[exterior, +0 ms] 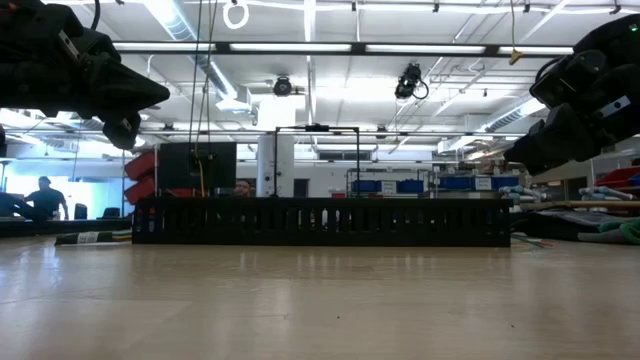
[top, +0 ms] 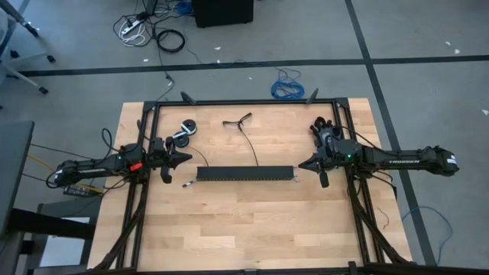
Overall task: Ziptie cables
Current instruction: Return to Home Position
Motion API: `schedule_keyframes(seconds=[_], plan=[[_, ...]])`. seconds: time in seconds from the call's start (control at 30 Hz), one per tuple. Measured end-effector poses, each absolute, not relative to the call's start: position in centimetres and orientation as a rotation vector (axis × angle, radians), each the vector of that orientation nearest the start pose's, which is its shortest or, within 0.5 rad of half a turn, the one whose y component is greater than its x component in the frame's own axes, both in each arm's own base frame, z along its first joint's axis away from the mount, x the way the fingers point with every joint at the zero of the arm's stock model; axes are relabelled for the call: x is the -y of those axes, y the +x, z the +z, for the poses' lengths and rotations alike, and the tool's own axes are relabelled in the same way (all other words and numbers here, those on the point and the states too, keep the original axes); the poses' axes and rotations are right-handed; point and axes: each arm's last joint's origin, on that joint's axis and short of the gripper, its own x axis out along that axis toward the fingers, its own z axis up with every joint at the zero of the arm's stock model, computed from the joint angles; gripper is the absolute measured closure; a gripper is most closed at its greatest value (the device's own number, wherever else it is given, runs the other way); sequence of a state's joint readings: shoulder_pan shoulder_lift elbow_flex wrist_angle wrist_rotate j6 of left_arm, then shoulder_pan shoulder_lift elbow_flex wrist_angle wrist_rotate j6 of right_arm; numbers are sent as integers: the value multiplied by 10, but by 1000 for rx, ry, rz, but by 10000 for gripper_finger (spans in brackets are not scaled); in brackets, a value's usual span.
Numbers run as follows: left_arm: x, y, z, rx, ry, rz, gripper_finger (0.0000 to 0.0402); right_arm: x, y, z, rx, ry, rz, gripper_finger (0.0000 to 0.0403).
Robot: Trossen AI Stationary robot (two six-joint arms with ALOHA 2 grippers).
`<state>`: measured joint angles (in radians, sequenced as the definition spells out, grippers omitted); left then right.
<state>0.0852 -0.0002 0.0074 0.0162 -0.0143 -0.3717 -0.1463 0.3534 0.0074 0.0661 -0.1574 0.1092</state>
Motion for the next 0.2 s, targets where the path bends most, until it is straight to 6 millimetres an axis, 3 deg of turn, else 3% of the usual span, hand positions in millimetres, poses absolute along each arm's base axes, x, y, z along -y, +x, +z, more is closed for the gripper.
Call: schedule_keyframes(seconds=[0.2], plan=[[-9,97,168,42,-371,94,401,12,115,142,-277,150,-4,399]])
